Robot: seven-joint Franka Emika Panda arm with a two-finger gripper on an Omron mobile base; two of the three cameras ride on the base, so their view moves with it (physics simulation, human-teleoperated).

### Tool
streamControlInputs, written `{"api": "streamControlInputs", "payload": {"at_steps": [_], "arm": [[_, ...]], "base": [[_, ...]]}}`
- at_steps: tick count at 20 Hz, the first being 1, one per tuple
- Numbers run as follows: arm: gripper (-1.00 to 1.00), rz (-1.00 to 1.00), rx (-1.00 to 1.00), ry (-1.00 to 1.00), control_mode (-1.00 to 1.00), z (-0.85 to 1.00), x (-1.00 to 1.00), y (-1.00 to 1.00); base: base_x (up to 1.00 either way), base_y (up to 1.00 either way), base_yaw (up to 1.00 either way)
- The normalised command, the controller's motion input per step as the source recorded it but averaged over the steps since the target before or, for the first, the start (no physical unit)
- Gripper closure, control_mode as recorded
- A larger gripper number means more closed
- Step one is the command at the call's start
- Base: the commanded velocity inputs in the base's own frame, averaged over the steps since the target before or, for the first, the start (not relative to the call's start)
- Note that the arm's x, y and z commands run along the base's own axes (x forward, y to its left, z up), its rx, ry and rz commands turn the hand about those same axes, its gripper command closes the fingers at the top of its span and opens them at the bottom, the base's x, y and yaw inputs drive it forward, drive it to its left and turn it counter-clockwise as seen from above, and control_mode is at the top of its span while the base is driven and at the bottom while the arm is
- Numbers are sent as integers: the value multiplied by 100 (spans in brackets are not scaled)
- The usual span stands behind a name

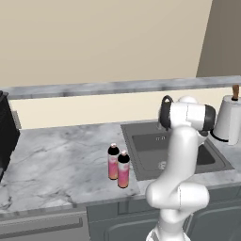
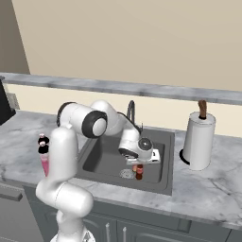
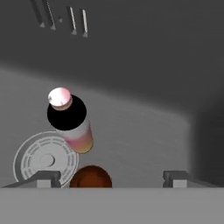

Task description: Place the large bottle from the dining counter next to the other large bottle outside the sink, and place the small bottle from the dining counter next to the other small bottle inside the sink.

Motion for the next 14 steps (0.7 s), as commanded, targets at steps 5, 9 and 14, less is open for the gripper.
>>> {"api": "streamControlInputs", "payload": {"at_steps": [5,9,14], "arm": [[-100,0,2,-3,-100,0,-25,10],[-100,0,1,-4,-100,34,-1,0],[-100,0,0,-4,-100,57,0,0]], "base": [[0,0,0],[0,0,0],[0,0,0]]}}
